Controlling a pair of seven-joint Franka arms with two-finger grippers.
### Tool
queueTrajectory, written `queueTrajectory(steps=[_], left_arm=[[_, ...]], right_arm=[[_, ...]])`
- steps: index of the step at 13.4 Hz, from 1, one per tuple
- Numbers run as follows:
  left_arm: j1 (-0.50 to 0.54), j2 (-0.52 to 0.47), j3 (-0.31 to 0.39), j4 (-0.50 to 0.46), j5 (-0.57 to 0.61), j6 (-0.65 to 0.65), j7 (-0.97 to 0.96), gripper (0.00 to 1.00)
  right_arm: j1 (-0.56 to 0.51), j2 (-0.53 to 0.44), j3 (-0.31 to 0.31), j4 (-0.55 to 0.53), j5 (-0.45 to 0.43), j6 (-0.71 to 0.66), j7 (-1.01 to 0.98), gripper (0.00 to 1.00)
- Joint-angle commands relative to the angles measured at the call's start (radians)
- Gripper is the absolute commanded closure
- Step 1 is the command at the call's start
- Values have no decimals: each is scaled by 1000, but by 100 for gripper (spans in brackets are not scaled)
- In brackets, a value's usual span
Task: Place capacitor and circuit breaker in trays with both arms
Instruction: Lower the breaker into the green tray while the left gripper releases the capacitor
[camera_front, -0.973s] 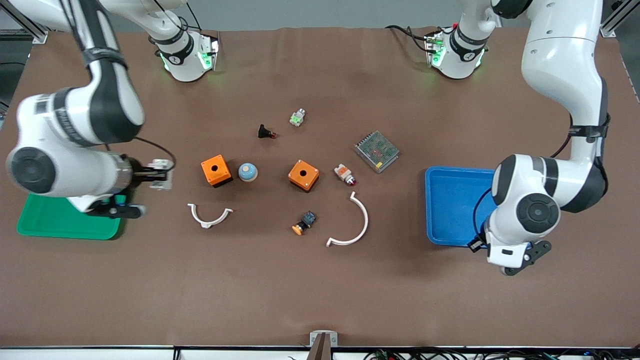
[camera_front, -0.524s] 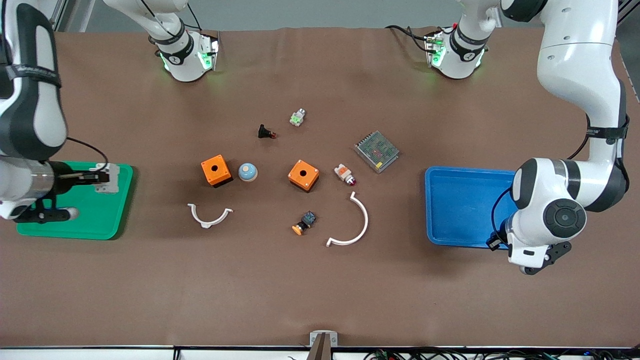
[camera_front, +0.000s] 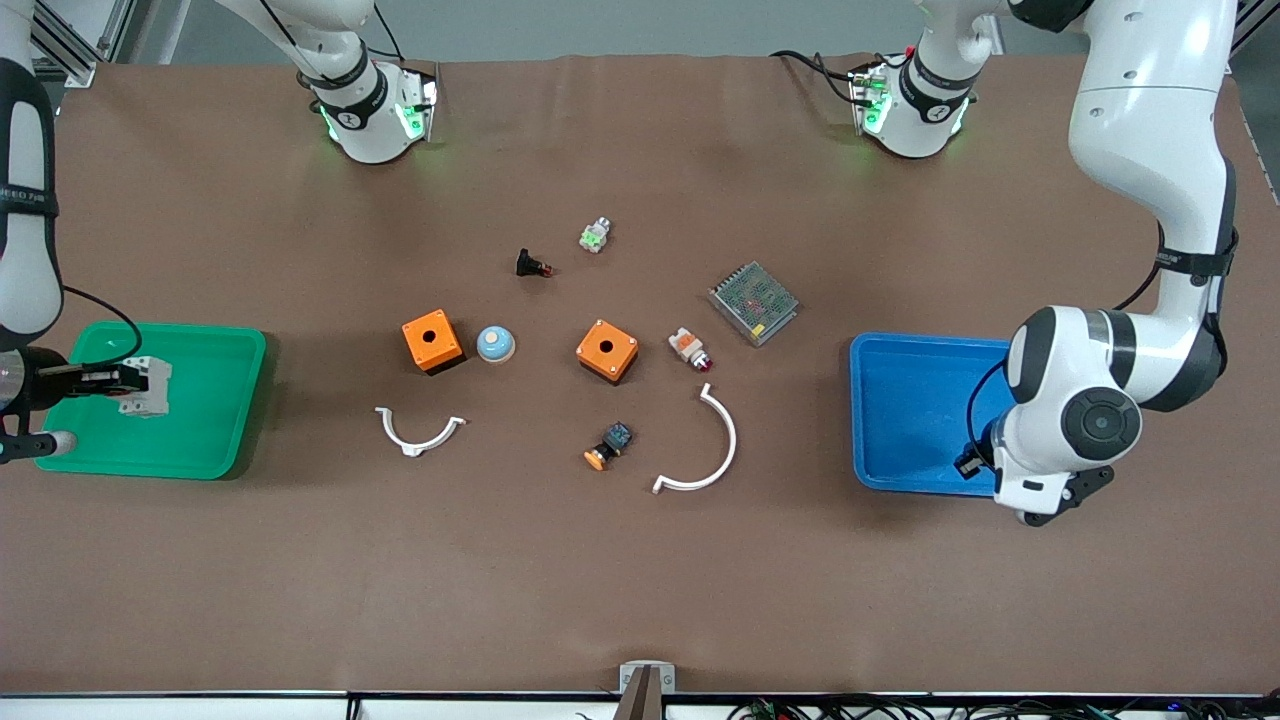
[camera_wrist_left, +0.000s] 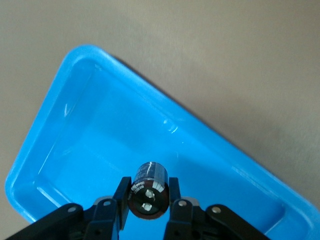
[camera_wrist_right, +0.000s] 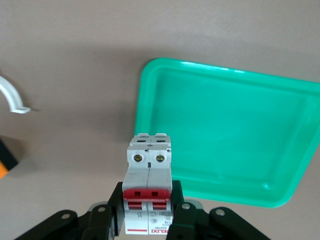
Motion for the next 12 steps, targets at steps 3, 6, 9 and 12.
queueTrajectory(steps=[3,6,9,12], left_arm=[[24,-169,-8,-336,-16,227,-9,100],[25,-184,-7,-456,-16,378,-12,99],[28,-191,-7,-479,-16,400,-12,72],[27,-203,-7,-465,-14,400,-11,3]], right_arm=[[-78,94,20,16,-25,146,-38,82],[-118,129,19,16,-27,226,-32,82],[-162,146,20,-6,-43,293,-27,82],[-179,149,20,-79,-42,414,-24,80]])
